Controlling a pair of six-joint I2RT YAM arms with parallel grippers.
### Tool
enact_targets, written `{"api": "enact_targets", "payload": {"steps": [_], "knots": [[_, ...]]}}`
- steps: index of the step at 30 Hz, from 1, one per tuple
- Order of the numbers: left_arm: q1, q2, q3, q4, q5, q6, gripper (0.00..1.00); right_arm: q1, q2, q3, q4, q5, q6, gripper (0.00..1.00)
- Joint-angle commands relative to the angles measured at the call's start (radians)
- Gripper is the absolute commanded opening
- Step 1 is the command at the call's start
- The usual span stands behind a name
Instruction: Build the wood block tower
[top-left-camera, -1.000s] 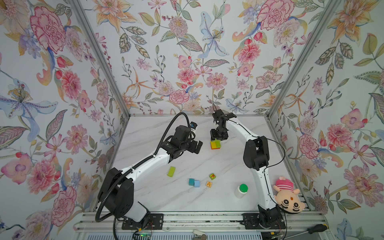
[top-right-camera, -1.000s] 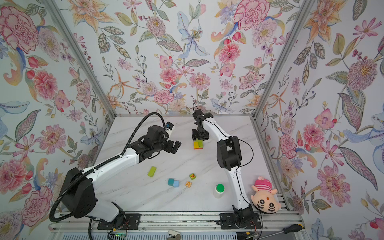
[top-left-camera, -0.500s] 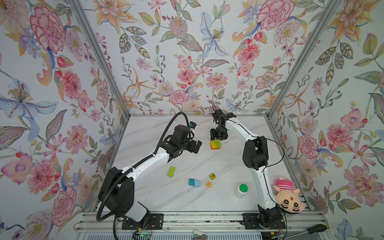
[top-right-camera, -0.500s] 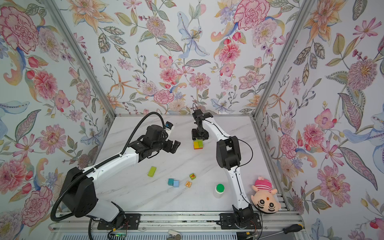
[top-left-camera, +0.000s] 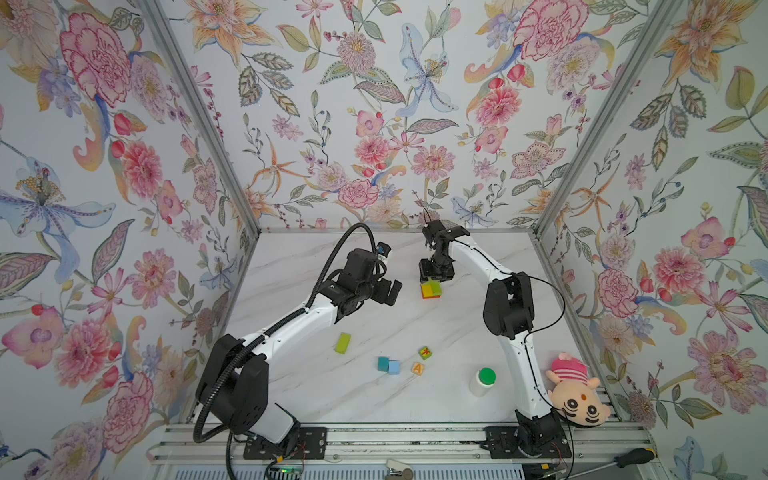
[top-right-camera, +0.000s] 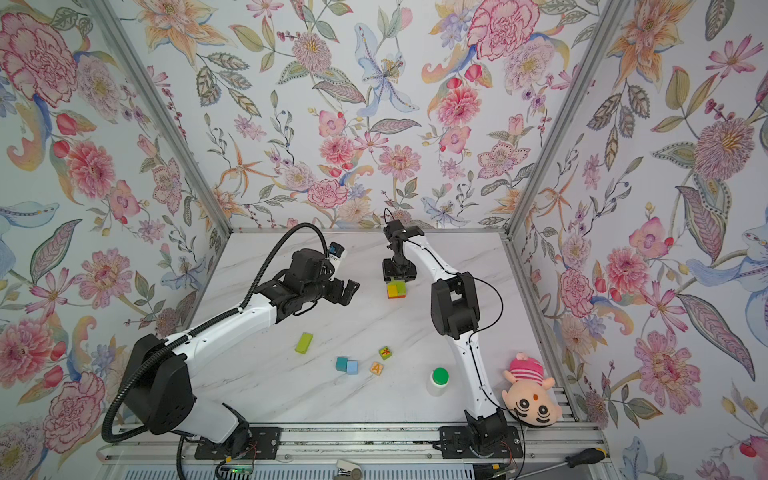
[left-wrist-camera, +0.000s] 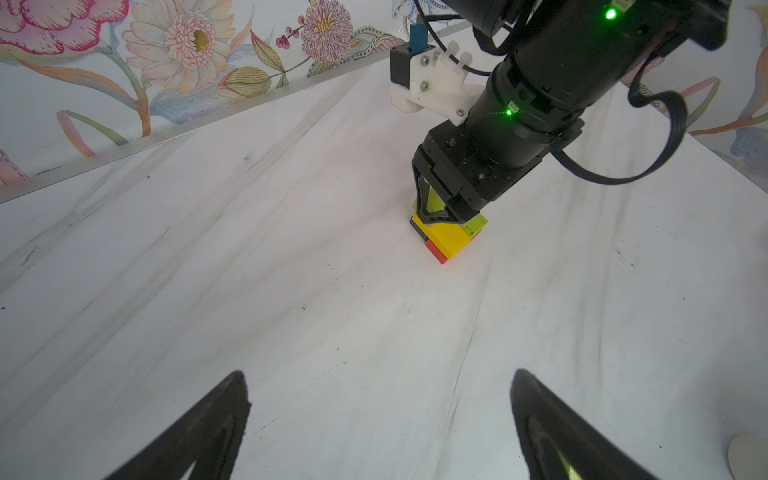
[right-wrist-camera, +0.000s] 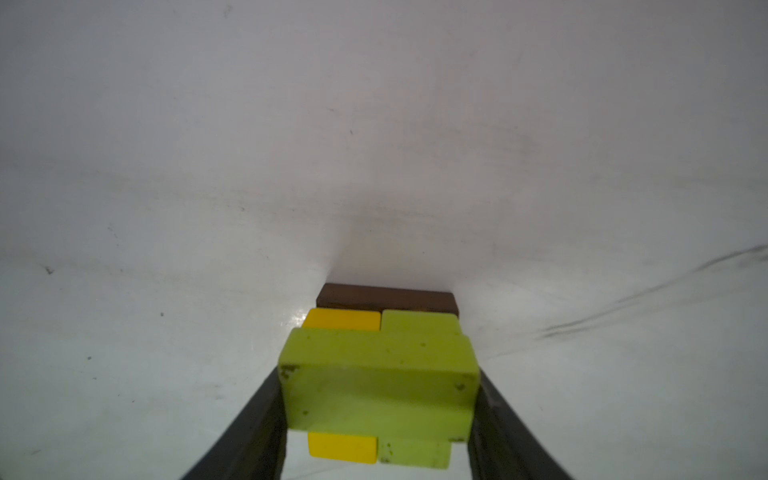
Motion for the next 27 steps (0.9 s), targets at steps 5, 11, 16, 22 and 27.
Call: {"api": "enact_targets", "payload": {"steps": [5,11,16,22,27], "knots": [[0.018,0.022,-0.004,0.007,0.022,0.012,0.99,0.006,0.024,0.023,-0.033,-0.002,0.004,0.62],[0.022,0.026,0.001,0.007,0.023,0.013,0.99,0.004,0.022,0.039,-0.033,-0.008,-0.006,0.8],[0.025,0.027,0.008,0.008,0.014,0.011,0.99,0.002,0.004,0.061,-0.032,0.009,-0.005,0.91],[0.039,0.01,0.011,0.002,-0.028,-0.005,0.99,-0.006,-0.067,0.071,-0.035,0.009,-0.013,0.95],[0.042,-0.032,-0.036,0.0,-0.045,-0.043,0.99,-0.006,-0.123,0.061,-0.049,-0.005,-0.02,0.96]]}}
